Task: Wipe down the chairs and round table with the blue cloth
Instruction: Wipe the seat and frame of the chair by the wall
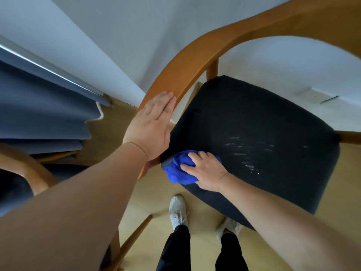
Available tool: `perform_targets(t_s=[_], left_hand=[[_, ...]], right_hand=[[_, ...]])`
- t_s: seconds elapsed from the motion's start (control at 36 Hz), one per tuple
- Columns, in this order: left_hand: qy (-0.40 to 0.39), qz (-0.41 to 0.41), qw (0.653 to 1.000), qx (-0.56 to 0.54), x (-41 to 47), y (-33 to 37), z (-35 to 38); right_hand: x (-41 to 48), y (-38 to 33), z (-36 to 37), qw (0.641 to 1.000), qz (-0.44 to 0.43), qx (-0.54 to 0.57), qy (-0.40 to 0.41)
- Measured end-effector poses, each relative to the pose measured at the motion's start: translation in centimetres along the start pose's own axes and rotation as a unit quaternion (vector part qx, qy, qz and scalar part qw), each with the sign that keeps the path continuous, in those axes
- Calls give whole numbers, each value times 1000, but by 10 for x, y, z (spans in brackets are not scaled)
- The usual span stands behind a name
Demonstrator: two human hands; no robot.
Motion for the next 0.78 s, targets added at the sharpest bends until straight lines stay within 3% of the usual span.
perform_targets(t_s=[0.22,0.31,0.39,0.47,0.64,0.78], left_hand=[[-11,-2,1000,9,2,-1,3],[-13,-4,1000,19,2,-1,3],[-11,-5,1000,17,2,-2,2],[-2,-4,1000,2,3,-3,1],[-11,-7,1000,0,3,-3,0],[-6,-8,1000,-8,4,-2,-1]], right_hand=[[21,81,-53,999,30,-17,41],[20,139,-91,987,137,-20,83],[8,203,-132,944,272,-4,189],[5,230,-146,905,365,41,216],[4,224,-141,898,372,57,227],[9,203,-133,917,314,35,243]])
Point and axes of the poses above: each hand's wrist, its own x-axis towards the middle knuckle, its own z-axis out of the palm, y = z × x, the point moved 5 cm from there along x, towards the middle knuckle, and after that the axes turned 12 degrees about x, right-handed, at the moved point
